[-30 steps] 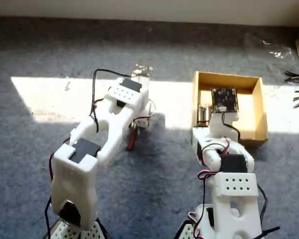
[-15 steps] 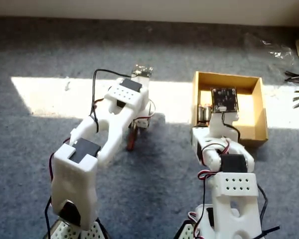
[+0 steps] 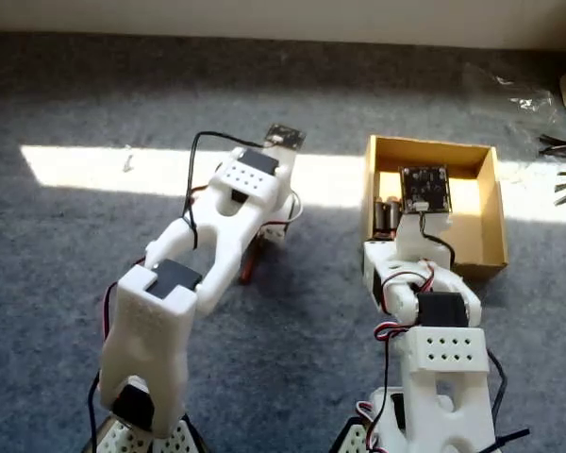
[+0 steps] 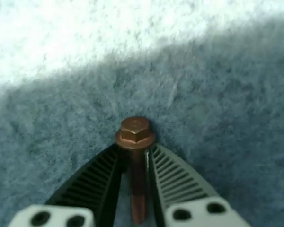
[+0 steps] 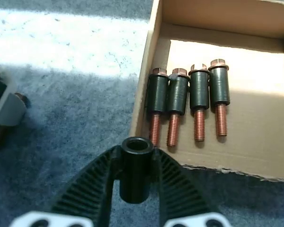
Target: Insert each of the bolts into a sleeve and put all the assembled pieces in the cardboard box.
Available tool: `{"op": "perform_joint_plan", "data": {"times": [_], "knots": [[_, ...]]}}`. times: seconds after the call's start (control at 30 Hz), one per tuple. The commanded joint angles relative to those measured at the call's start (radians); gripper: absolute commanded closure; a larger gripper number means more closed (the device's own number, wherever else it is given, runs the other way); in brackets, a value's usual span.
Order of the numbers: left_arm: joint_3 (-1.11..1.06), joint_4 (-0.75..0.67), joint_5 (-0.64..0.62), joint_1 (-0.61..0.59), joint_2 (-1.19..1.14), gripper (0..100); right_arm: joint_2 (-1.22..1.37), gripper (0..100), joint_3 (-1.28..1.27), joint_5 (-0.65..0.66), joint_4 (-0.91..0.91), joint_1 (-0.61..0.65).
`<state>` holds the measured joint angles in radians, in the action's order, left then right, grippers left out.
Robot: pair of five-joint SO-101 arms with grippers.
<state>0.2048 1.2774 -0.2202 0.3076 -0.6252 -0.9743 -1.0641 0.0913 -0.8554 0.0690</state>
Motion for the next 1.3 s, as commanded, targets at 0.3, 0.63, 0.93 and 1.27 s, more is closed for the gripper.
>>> {"op": "perform_joint_plan", "data": {"times": [0.3,0.63,0.93,1.27], "knots": [[0.220,0.106,0.158,-0.007,-0.024,99,-0.022,99.4,-0.018,0.008,0.024,0.015],[0.340,0.218,0.164,-0.012,0.067,100,-0.022,99.4,-0.021,0.008,0.025,0.150],[0.079,0.167,0.195,-0.010,0.406,100,-0.022,99.4,-0.093,0.008,0.186,0.286],[-0.358,-0.058,0.229,-0.016,0.852,100,-0.022,99.4,-0.108,0.008,0.236,0.381]]}}
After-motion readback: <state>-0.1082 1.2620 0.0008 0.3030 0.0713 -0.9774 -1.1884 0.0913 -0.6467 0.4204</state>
